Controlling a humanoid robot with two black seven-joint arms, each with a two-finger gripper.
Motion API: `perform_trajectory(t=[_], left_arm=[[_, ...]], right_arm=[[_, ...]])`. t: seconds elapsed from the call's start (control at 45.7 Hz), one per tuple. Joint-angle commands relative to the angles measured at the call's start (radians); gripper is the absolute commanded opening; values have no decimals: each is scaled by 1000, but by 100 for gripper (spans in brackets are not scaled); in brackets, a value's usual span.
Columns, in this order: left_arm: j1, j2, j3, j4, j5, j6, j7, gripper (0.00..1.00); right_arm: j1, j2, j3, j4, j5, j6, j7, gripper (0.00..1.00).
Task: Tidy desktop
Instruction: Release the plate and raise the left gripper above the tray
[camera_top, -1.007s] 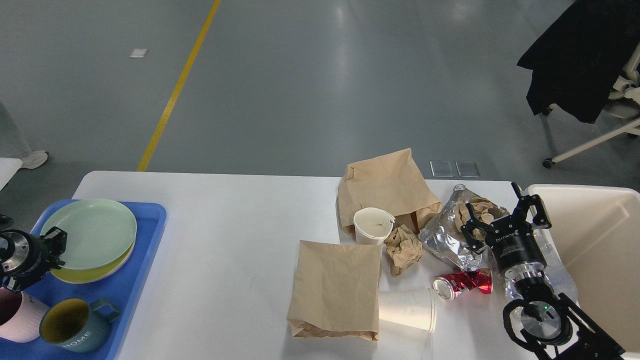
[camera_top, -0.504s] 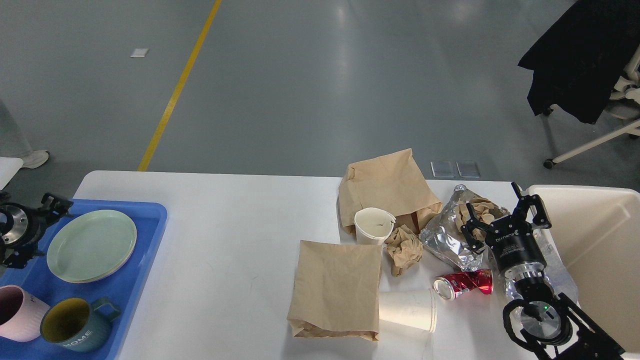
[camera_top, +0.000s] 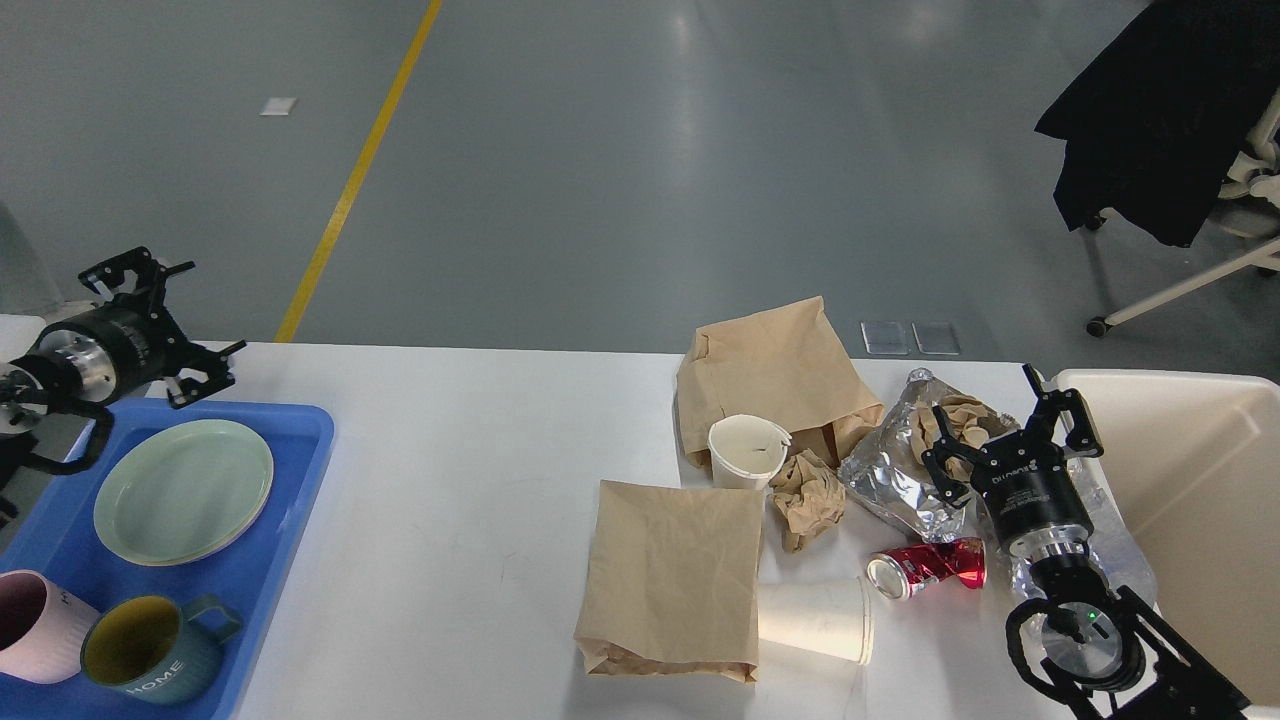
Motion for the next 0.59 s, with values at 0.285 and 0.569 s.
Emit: perform_trajectory(t=[0.285, 0.569], left_arm=[[335, -157, -325, -313, 86, 0, -395, 96], [568, -321, -787, -442, 432, -86, -246, 96]], right_arm=[[0, 0, 0, 0, 1, 0, 0, 100], [0, 0, 0, 0, 1, 0, 0, 100]])
